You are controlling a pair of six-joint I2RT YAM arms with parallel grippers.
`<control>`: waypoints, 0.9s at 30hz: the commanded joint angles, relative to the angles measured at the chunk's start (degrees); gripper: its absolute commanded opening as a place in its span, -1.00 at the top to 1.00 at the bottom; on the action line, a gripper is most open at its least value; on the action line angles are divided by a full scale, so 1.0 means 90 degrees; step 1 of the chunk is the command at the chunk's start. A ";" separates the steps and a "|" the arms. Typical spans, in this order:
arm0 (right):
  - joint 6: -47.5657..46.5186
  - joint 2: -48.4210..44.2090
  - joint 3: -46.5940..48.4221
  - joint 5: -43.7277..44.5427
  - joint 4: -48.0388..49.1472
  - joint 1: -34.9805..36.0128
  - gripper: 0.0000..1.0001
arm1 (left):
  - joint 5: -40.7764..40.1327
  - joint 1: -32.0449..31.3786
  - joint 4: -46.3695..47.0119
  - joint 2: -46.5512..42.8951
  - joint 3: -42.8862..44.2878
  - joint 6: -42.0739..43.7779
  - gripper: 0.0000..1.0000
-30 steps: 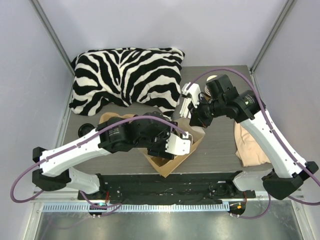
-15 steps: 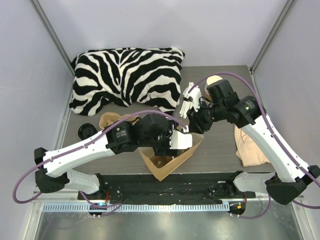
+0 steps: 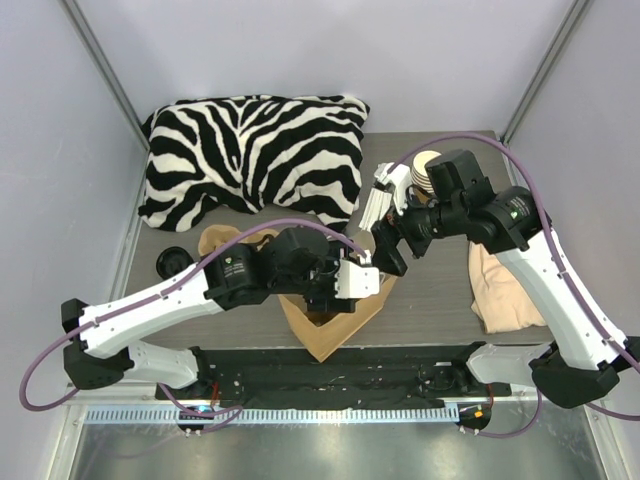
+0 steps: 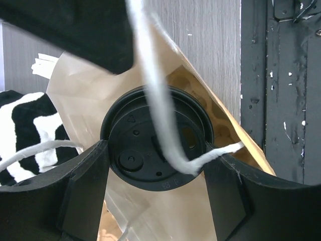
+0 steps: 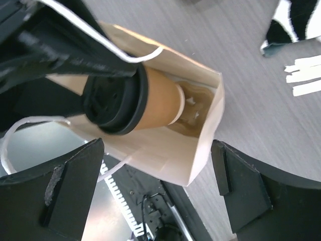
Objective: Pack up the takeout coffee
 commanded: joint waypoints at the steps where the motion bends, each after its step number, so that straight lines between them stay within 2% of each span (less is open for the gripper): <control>1: -0.0125 -0.0218 -0.0040 -0.0416 -0.0281 0.0024 -0.95 | 0.0153 0.0158 0.0331 -0.0166 0.0007 -0.0080 0.89; 7: -0.0486 -0.0521 -0.0567 -0.0397 -0.0292 0.0034 -0.96 | 0.0163 0.0314 0.0449 -0.0098 0.0085 -0.0363 0.89; 18: -0.0077 -0.1155 -0.1212 -0.0603 0.0304 0.0043 -0.99 | 0.0084 0.0334 0.0429 0.0410 0.0017 -0.0813 0.95; 23: 0.0119 -0.0961 -0.0842 0.0217 0.0490 -0.0005 -1.00 | 0.0300 0.0334 0.0429 0.0478 -0.0120 -0.0589 0.95; 27: -0.0027 -0.0766 -0.0374 0.0277 0.0519 -0.0171 -1.00 | 0.0466 0.0334 0.0380 0.0508 -0.0217 -0.0267 0.97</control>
